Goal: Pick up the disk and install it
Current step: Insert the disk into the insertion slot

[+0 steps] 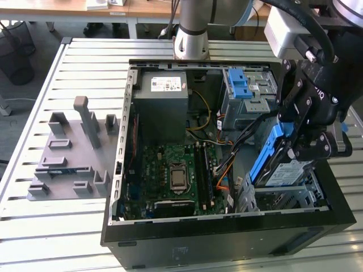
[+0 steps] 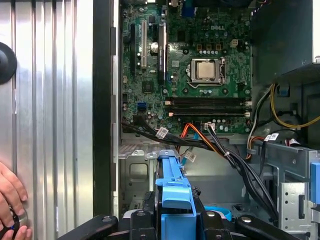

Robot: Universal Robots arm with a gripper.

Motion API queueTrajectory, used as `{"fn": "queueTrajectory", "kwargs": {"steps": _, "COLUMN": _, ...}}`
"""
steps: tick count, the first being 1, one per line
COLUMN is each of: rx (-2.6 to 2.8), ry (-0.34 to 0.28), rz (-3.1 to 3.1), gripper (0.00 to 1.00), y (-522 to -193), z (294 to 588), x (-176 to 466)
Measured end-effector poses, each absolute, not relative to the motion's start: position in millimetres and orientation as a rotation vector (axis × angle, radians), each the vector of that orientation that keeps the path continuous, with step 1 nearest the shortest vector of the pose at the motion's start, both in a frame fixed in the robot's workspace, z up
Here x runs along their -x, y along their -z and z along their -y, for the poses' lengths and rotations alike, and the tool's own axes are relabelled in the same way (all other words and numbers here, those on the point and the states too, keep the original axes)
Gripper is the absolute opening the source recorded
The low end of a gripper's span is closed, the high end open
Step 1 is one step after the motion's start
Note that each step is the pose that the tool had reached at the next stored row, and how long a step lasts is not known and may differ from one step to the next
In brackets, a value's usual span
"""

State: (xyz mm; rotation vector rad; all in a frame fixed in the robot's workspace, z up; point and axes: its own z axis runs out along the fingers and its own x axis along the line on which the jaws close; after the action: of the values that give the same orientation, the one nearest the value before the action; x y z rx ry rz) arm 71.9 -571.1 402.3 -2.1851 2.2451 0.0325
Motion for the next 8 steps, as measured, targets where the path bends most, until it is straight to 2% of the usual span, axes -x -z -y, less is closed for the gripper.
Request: {"fn": "queueTrajectory", "kwargs": {"steps": 8, "rx": 2.185, "ry": -0.033, "rz": -2.245, "gripper": 0.36, "y": -397.4, "z": 571.0, "x": -72.0}}
